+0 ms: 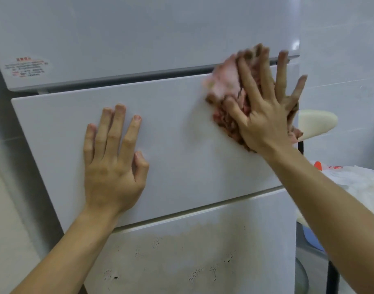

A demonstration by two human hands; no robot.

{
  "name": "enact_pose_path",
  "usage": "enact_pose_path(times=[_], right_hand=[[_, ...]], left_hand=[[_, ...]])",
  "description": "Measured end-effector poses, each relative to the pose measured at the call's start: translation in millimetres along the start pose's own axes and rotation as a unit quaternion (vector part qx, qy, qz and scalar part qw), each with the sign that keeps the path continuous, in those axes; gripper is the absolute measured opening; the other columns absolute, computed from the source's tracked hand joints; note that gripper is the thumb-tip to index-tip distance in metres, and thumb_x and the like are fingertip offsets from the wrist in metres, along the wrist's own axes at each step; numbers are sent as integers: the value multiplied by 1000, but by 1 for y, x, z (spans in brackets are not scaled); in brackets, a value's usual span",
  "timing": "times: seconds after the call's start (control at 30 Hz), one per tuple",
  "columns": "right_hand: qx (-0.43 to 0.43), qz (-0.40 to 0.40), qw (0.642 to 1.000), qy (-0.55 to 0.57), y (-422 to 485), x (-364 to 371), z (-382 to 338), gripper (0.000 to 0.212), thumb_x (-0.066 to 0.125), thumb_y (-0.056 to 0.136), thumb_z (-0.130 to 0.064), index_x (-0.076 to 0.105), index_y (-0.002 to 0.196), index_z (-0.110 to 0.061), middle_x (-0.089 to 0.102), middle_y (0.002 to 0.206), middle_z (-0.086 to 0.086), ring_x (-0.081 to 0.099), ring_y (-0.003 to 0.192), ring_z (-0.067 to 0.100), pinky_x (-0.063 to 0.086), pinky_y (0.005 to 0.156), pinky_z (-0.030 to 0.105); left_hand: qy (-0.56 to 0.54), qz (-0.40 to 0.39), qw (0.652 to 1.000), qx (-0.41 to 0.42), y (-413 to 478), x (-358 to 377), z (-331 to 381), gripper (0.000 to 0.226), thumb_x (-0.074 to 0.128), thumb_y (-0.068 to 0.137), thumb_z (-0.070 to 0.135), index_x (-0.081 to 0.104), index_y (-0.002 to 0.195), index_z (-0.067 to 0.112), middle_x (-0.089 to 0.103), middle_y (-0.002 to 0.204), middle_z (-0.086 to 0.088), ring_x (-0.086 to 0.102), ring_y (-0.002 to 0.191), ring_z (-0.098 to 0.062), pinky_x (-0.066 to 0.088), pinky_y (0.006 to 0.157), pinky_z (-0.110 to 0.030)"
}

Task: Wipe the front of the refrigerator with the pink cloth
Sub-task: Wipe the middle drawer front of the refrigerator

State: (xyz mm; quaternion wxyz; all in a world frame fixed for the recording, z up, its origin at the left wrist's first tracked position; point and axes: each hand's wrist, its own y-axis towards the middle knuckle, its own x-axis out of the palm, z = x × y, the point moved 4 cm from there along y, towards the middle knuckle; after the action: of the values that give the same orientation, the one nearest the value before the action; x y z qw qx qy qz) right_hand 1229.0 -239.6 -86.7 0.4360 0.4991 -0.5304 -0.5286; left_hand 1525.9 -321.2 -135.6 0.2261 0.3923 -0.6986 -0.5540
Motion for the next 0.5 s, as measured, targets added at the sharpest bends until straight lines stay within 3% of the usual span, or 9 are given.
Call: enact_pose_path(times=[0.1, 0.2, 0.27, 0.33, 0.43, 0.5], right_hand=[[132, 25, 988, 79, -12, 6, -24, 82, 26, 103, -70, 17, 167, -20, 9, 176, 7, 1, 163, 29, -9, 124, 69], [119, 2, 978, 173, -66, 8, -55, 88, 47, 102, -62, 4, 164, -19, 0, 175, 7, -6, 163, 24, -17, 126, 57], [62, -77, 978, 182, -105, 10, -71, 92, 48, 101, -64, -3, 165, -22, -9, 175, 11, -13, 162, 28, -20, 126, 54], [-27, -147, 979, 141, -133, 10, -73, 94, 46, 102, -61, -7, 166, -16, -14, 175, 12, -13, 162, 31, -13, 129, 55], [-206, -169, 963, 36, -136, 1, -44, 83, 42, 106, -60, 7, 167, -15, 6, 175, 14, 5, 163, 31, 10, 131, 52], [-293, -153, 944, -12, -120, -1, -24, 73, 43, 107, -55, 23, 164, -14, 19, 173, 11, 17, 162, 30, 14, 131, 50]], left_hand=[[-2, 10, 1000, -4, -1, 1, 0, 62, 46, 99, 18, 38, 160, 9, 28, 169, -17, 21, 159, -33, 17, 128, -58], [3, 17, 1000, -6, -1, 1, 2, 62, 45, 100, 18, 38, 160, 10, 28, 169, -17, 21, 159, -33, 16, 129, -57], [9, 20, 1000, -7, -1, 2, 2, 62, 44, 100, 18, 36, 161, 10, 28, 169, -16, 21, 160, -33, 17, 129, -57], [11, 23, 1000, -9, -1, 1, 2, 62, 44, 100, 18, 36, 161, 10, 28, 169, -16, 20, 160, -32, 17, 129, -57], [-5, 11, 1000, -8, -1, -2, 1, 62, 45, 100, 19, 36, 161, 10, 26, 170, -16, 19, 160, -31, 15, 130, -56], [-12, -5, 1000, -9, 1, -5, 1, 63, 46, 99, 19, 36, 161, 10, 25, 171, -15, 19, 160, -31, 13, 130, -54]])
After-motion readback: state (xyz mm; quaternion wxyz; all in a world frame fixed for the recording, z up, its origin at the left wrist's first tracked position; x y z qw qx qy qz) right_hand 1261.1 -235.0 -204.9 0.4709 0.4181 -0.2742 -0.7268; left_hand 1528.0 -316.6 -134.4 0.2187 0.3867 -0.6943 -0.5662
